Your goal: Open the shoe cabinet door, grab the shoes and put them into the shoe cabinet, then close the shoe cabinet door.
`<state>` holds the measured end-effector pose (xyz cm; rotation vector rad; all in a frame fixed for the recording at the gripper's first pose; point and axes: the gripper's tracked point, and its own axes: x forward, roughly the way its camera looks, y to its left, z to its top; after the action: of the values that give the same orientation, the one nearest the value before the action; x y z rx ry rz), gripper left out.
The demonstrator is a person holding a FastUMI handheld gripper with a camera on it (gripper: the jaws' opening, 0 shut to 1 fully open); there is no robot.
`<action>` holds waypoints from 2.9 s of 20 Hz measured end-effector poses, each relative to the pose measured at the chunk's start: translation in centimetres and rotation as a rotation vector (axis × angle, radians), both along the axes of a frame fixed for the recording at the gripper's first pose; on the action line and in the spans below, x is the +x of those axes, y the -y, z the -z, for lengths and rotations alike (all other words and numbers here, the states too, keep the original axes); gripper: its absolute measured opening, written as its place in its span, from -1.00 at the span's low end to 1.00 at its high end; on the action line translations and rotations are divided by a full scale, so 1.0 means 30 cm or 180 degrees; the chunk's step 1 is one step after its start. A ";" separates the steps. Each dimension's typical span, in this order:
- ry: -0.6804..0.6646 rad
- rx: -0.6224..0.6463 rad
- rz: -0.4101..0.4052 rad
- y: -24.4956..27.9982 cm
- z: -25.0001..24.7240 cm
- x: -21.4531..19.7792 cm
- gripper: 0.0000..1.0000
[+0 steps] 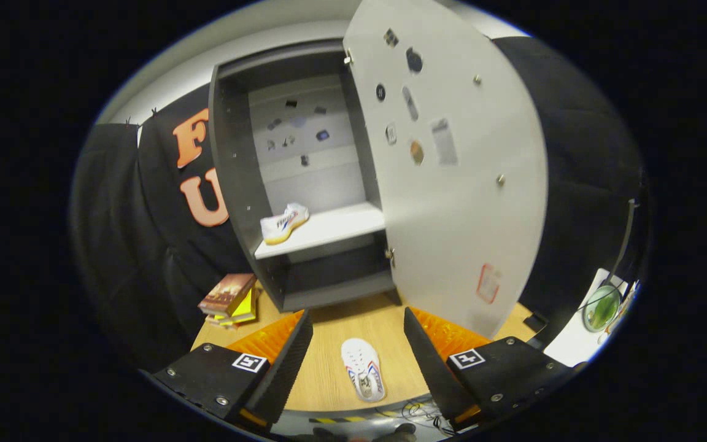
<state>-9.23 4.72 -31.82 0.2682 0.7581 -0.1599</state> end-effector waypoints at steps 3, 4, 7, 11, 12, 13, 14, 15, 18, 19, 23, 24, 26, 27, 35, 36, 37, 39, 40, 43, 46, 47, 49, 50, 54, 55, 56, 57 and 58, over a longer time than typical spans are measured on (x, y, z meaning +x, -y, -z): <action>-0.0325 0.0133 -0.0160 -0.048 0.196 -0.051 0.89; -0.0430 0.0161 -0.0214 -0.065 0.261 -0.068 0.89; -0.0865 0.0327 -0.0363 -0.138 0.460 -0.134 0.89; -0.1134 0.0289 -0.0551 -0.175 0.641 -0.172 0.84; -0.1206 0.0280 -0.0609 -0.185 0.675 -0.185 0.81; -0.1266 0.0294 -0.0649 -0.200 0.704 -0.190 0.70; -0.1280 0.0290 -0.0678 -0.207 0.732 -0.182 0.63; -0.1287 0.0264 -0.0709 -0.207 0.763 -0.177 0.50; -0.1341 0.0094 -0.0902 -0.209 0.858 -0.185 0.26; -0.1348 0.0015 -0.0946 -0.203 0.886 -0.187 0.17; -0.1280 -0.0059 -0.0970 -0.217 0.969 -0.160 -0.14; -0.1279 -0.0113 -0.0957 -0.213 0.987 -0.152 -0.21; -0.1168 -0.0165 -0.0880 -0.206 0.989 -0.127 -0.40; -0.1097 -0.0129 -0.0821 -0.204 0.987 -0.117 -0.52; -0.1129 0.0136 -0.0745 -0.222 0.964 -0.078 -0.99; -0.1100 0.0096 -0.0763 -0.222 0.947 -0.060 -0.99; -0.1062 0.0047 -0.0780 -0.217 0.928 -0.039 -1.00; -0.1007 0.0053 -0.0771 -0.209 0.897 -0.006 -0.99; -0.0969 0.0084 -0.0749 -0.205 0.866 0.006 -0.99; -0.0827 0.0011 -0.0745 -0.187 0.790 0.054 -0.99; -0.0647 -0.0052 -0.0740 -0.163 0.677 0.115 -0.99; -0.0579 -0.0058 -0.0740 -0.159 0.637 0.141 -0.99; -0.0424 -0.0072 -0.0739 -0.152 0.553 0.192 -1.00; -0.0351 -0.0079 -0.0742 -0.148 0.512 0.216 -1.00; -0.0130 -0.0133 -0.0774 -0.135 0.359 0.315 -1.00; -0.0079 -0.0151 -0.0801 -0.129 0.330 0.344 -1.00; -0.0037 -0.0159 -0.0816 -0.123 0.303 0.365 -1.00; 0.0004 -0.0176 -0.0821 -0.116 0.274 0.394 -0.99; 0.0048 -0.0199 -0.0818 -0.112 0.250 0.428 -1.00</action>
<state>3.61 8.08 -39.32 0.1109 0.7644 0.0616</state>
